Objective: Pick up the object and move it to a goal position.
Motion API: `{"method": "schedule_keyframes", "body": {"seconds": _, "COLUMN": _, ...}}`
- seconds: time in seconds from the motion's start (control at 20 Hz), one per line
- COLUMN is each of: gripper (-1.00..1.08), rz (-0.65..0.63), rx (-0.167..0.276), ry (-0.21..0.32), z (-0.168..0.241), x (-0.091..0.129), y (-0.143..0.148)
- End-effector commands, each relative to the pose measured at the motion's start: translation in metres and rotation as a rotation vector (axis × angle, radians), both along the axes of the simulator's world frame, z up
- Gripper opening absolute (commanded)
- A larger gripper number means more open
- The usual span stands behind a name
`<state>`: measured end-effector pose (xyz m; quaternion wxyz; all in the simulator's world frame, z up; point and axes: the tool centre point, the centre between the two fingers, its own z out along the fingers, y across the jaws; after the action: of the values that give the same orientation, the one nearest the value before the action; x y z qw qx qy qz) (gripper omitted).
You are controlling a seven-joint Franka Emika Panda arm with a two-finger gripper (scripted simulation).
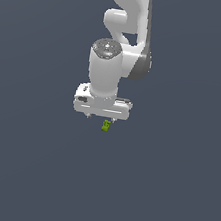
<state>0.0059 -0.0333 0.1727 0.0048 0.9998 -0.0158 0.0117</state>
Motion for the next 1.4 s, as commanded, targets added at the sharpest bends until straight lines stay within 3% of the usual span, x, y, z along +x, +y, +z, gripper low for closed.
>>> {"method": "schedule_keyframes", "body": {"seconds": 0.0, "gripper": 1.0, "rz": 0.0, "rx": 0.0, "ry": 0.0, "z": 0.0, "x": 0.0, "y": 0.0}}
{"method": "schedule_keyframes", "body": {"seconds": 0.8, "gripper": 1.0, "rz": 0.039, "rx": 0.001, "ry": -0.011, "z": 0.0, "x": 0.001, "y": 0.006}}
{"method": "schedule_keyframes", "body": {"seconds": 1.35, "gripper": 1.0, "rz": -0.051, "rx": 0.01, "ry": 0.005, "z": -0.057, "x": -0.031, "y": 0.016}}
